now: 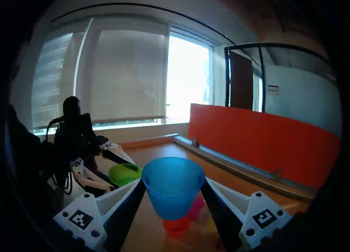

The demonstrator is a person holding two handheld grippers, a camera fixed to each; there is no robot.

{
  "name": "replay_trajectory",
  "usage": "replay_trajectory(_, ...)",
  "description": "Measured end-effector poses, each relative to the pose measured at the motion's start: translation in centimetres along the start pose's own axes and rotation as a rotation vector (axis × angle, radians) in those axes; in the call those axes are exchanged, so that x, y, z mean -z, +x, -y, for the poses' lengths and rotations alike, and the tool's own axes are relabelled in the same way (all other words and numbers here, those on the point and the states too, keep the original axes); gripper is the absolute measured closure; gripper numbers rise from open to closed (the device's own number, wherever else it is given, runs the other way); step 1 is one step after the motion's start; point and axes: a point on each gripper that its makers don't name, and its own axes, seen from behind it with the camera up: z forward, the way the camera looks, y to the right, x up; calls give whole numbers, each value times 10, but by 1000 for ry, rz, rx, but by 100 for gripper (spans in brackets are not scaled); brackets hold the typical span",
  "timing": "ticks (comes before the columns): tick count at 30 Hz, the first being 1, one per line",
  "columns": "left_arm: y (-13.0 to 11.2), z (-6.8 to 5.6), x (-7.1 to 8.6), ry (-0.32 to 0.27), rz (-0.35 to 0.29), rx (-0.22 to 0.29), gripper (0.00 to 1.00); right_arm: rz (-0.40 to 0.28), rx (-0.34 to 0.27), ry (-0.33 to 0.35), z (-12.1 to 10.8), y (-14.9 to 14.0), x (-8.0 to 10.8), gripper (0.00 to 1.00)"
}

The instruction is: Pour water

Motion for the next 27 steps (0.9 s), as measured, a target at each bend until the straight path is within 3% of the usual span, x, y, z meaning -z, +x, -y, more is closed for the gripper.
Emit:
replay_trajectory(15, -20, 5, -2, 3, 56, -5, 12, 70, -9, -8, -5, -45, 11, 9)
replay_trajectory(27, -46, 2, -10, -10, 125, -12, 12, 129, -14, -5, -6, -83, 18, 9)
